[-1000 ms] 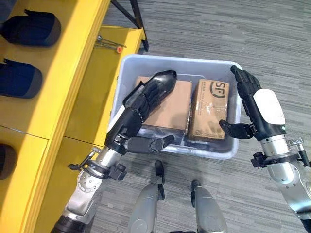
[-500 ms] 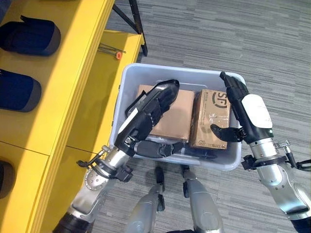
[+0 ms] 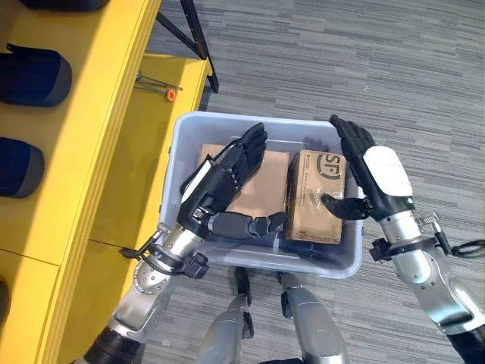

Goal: Move parts from the plastic box to the shelf.

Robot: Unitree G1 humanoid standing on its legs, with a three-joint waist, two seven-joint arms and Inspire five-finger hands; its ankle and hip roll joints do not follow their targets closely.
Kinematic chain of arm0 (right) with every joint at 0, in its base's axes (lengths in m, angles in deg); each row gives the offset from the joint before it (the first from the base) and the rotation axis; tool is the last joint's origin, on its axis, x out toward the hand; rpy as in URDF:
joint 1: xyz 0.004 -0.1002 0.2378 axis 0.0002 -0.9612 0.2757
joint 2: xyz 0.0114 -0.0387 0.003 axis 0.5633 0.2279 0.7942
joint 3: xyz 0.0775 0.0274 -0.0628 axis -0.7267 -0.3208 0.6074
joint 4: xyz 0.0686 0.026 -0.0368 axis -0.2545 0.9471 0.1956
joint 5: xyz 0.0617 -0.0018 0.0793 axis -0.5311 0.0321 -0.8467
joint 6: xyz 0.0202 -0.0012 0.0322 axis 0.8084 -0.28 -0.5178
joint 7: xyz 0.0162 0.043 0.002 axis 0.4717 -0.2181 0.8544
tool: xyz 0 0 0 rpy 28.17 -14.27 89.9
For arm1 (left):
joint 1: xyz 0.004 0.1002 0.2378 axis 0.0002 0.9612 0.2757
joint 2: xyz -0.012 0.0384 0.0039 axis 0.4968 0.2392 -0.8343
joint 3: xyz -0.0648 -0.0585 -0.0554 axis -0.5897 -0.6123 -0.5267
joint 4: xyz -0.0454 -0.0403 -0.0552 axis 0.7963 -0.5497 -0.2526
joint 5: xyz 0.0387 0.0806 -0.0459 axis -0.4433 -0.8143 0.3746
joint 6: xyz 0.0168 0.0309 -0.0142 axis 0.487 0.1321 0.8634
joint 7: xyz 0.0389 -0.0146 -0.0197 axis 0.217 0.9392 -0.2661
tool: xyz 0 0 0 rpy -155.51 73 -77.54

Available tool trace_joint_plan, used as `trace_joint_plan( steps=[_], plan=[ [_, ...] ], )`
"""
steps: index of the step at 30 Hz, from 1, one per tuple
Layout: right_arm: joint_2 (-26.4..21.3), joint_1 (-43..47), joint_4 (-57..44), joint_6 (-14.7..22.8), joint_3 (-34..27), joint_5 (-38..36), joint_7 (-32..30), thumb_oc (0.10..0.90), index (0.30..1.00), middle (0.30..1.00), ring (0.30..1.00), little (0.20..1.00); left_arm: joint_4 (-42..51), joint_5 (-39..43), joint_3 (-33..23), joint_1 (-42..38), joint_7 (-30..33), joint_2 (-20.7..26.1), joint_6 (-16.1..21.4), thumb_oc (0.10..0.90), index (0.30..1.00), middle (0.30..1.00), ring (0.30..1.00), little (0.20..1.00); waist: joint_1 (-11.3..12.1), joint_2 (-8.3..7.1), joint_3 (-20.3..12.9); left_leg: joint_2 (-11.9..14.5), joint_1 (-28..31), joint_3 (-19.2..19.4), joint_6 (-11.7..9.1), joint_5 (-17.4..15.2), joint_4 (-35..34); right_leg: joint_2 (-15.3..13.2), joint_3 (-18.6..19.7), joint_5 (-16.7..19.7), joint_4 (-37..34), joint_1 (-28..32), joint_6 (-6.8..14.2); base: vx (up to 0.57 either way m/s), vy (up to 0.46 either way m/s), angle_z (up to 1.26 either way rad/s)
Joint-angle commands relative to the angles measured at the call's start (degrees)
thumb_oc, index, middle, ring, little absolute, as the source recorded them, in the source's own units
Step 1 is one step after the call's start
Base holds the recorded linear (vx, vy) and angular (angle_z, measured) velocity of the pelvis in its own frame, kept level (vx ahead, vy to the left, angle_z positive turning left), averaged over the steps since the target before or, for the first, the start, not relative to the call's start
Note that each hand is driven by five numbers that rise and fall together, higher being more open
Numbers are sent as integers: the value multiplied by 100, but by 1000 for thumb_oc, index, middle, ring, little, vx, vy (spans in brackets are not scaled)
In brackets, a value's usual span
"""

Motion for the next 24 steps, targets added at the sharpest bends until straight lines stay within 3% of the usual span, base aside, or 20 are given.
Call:
trace_joint_plan(
  steps=[1, 7, 8, 15, 24],
  plan=[
    [-275, 951, -520, 525, 71, 200, -65, 900, 1000, 1000, 1000, 1000, 514, 205, -62, -49, 156, 19, 610, 900, 1000, 1000, 1000, 1000, 192, 39, -466, -100, -242, 150, 256, -717, 369, -87, -53, -1351, 866, -76, 122, 50, -61, 3],
    [-365, 1647, -525, 404, 156, 310, 180, 900, 1000, 1000, 1000, 1000, 462, 369, -61, -148, -6, 11, 575, 900, 1000, 1000, 1000, 1000, 249, 79, -385, 159, -384, 756, 63, -712, 502, -285, -578, -1452, 911, -108, 46, -3, -68, 45],
    [-404, 1937, -428, 370, 306, 340, 276, 900, 1000, 1000, 1000, 1000, 382, 360, -57, -193, 104, 0, 466, 900, 1000, 1000, 1000, 1000, 323, 142, -325, 143, -473, 784, 59, -691, 531, -341, -691, -1516, 1049, -224, 32, 7, 2, 112],
    [-211, 2714, -97, 200, 959, 342, 575, 900, 1000, 1000, 1000, 1000, 405, 254, 60, -165, 234, -44, 462, 900, 1000, 1000, 1000, 1000, 616, 203, -20, 75, -883, 426, 86, -672, 856, -355, -740, -1636, 1366, -496, -55, 17, -10, 31],
    [18, 2949, 418, 33, 1373, 566, 483, 900, 1000, 1000, 1000, 1000, 412, 280, 135, -80, 309, -19, 637, 900, 1000, 1000, 1000, 1000, 775, 301, -3, 31, -1434, 293, 78, -587, 1066, -384, -788, -1727, 1677, -988, -113, 9, -1, 6]
  ],
)
